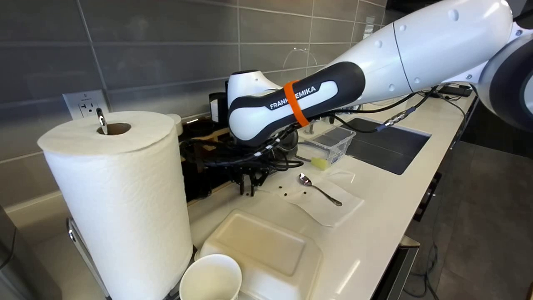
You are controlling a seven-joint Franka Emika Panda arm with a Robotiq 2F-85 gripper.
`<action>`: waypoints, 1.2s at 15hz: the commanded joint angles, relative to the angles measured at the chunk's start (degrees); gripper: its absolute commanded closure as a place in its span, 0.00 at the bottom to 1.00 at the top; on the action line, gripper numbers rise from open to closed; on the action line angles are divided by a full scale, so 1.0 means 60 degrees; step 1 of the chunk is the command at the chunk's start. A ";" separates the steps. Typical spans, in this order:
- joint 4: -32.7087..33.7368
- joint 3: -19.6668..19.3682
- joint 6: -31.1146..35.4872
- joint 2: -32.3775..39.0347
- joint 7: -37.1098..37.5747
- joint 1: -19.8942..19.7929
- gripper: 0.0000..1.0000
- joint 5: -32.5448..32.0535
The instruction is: Move one small black object to the right.
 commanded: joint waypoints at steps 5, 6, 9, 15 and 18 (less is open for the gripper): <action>0.0267 -0.0086 -0.0153 0.0230 -0.0110 0.0104 0.73 0.0125; 0.0266 -0.0083 -0.0151 0.0237 -0.0115 0.0105 0.74 0.0127; 0.0259 -0.0085 -0.0151 0.0240 -0.0117 0.0114 0.75 0.0121; 0.0223 -0.0085 -0.0134 0.0217 -0.0122 0.0118 0.81 0.0123; 0.0213 -0.0091 -0.0132 0.0210 -0.0113 0.0119 0.83 0.0120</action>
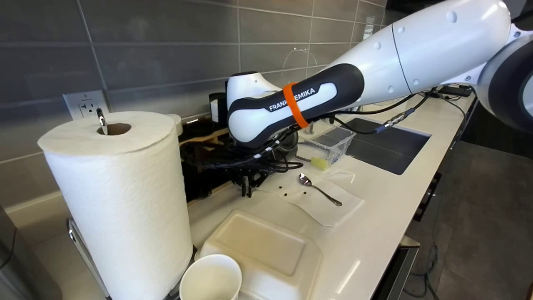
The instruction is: Move one small black object to the right.
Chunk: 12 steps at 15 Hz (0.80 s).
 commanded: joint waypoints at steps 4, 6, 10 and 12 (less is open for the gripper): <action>0.0216 -0.0095 -0.0130 0.0176 -0.0104 0.0110 0.88 0.0104; 0.0204 -0.0099 -0.0131 0.0168 -0.0099 0.0121 0.90 0.0094; 0.0181 -0.0109 -0.0102 0.0138 -0.0087 0.0132 0.95 0.0078; 0.0182 -0.0113 -0.0094 0.0134 -0.0080 0.0136 0.96 0.0073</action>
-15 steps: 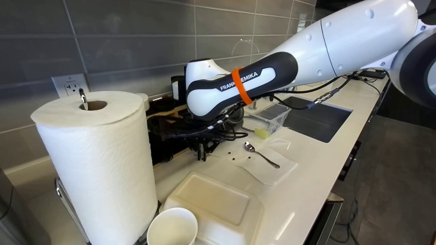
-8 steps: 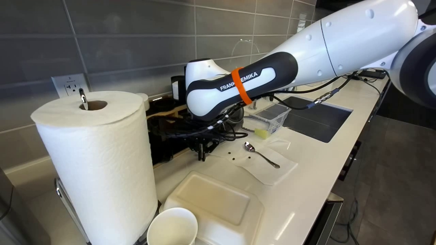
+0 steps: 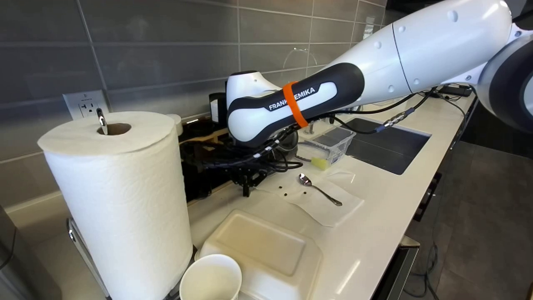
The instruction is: Move one small black object to the right.
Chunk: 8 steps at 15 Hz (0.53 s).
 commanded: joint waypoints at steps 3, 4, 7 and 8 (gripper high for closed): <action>0.0243 -0.0126 -0.0201 0.0186 -0.0099 0.0159 0.77 0.0018; 0.0206 -0.0103 -0.0177 0.0167 -0.0084 0.0139 0.69 0.0071; 0.0081 -0.0110 -0.0142 0.0048 -0.0040 0.0157 0.49 0.0077; 0.0032 -0.0130 -0.0125 -0.0024 -0.0011 0.0188 0.40 0.0041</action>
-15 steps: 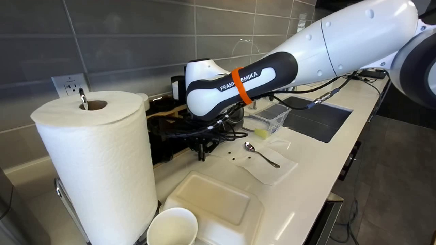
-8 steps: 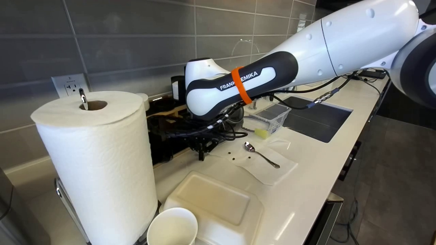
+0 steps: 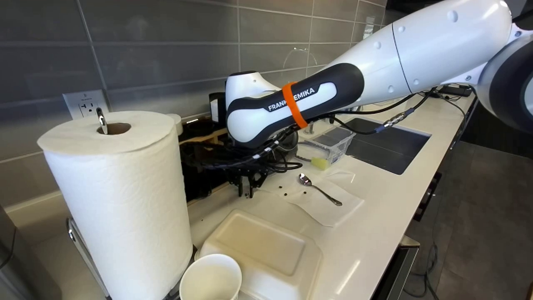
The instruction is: Move one small black object to the right.
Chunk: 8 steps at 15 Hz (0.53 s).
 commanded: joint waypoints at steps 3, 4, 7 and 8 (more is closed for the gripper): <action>-0.0149 -0.0151 -0.0155 -0.0281 0.0067 0.0200 0.30 0.0011; -0.0245 -0.0166 -0.0142 -0.0372 0.0102 0.0213 0.29 0.0000; -0.0552 -0.0110 -0.0060 -0.0629 0.0076 0.0159 0.33 0.0086; -0.0642 -0.0118 -0.0057 -0.0703 0.0080 0.0159 0.31 0.0070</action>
